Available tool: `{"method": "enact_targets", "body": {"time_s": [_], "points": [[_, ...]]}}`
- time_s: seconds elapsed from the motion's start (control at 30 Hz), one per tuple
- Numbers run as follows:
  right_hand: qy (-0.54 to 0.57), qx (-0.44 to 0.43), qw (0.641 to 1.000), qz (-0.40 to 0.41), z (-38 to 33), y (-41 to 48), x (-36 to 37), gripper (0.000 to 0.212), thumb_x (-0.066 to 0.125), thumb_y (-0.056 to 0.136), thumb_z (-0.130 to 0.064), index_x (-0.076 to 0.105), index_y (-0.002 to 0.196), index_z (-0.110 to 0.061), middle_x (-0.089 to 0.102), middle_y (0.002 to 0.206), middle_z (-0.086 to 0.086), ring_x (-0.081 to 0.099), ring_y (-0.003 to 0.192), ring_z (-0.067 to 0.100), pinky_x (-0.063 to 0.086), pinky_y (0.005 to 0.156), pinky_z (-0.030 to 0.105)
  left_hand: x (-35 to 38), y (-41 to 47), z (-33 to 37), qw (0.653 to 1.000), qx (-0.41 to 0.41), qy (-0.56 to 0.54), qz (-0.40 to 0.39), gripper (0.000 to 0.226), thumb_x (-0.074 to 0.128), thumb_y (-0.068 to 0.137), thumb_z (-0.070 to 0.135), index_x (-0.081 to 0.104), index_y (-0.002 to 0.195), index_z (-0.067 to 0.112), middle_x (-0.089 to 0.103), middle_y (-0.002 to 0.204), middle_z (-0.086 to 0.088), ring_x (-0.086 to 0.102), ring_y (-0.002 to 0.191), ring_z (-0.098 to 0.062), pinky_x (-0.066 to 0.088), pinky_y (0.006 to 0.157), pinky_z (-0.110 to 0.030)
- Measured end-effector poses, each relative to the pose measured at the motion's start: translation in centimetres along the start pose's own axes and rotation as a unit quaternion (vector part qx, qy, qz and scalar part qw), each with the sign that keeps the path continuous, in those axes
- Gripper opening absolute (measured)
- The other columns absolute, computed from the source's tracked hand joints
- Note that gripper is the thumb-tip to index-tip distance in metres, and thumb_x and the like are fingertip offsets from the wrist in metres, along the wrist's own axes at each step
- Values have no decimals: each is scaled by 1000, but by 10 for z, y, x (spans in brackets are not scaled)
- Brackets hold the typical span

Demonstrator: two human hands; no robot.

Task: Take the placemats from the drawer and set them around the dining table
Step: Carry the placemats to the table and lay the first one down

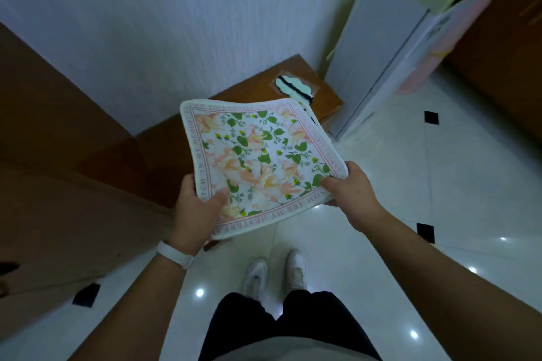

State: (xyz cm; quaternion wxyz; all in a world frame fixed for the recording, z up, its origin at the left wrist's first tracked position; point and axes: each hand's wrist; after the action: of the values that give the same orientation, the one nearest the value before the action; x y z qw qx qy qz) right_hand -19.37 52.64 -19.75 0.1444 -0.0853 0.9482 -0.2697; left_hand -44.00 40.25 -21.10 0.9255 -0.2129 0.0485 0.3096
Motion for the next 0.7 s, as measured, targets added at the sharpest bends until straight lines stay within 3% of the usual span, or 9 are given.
{"method": "enact_targets", "body": {"time_s": [0.13, 0.27, 0.53, 0.7], "points": [[46, -25, 997, 52, -12, -32, -14, 30, 67, 85, -2, 56, 112, -11, 70, 108, 10, 73, 89, 30, 63, 70, 48, -1, 1, 35, 998, 34, 4, -61, 31, 71, 83, 5, 52, 102, 20, 67, 104, 0, 67, 93, -18, 58, 74, -42], [75, -44, 990, 109, -11, -65, -42, 33, 67, 85, -3, 56, 115, -11, 70, 107, 7, 73, 91, 26, 63, 69, 44, 19, -6, 62, 988, 80, 22, -130, 33, 70, 84, 5, 50, 107, 18, 64, 104, 5, 65, 91, -12, 55, 66, -30], [145, -18, 951, 272, 36, -150, -120, 35, 66, 85, -1, 53, 116, -9, 66, 107, 7, 71, 89, 25, 61, 59, 32, 111, -56, 85, 947, 138, 74, -281, 30, 70, 84, 2, 51, 106, 9, 63, 95, 5, 62, 83, -11, 50, 57, -20], [181, -9, 916, 357, 82, -214, -175, 36, 67, 85, -3, 53, 117, -8, 66, 107, 8, 71, 91, 26, 62, 61, 33, 173, -114, 88, 911, 171, 100, -361, 33, 72, 82, 4, 53, 108, 11, 65, 98, 3, 64, 86, -11, 53, 71, -33]]}}
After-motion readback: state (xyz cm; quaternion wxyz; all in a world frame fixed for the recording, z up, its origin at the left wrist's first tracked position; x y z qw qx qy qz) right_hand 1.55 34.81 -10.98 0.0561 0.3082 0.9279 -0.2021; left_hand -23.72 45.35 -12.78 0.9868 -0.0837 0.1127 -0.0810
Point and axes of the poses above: each hand's wrist, its own y-axis towards the middle knuckle, its own x-axis out of the palm, z = x × y
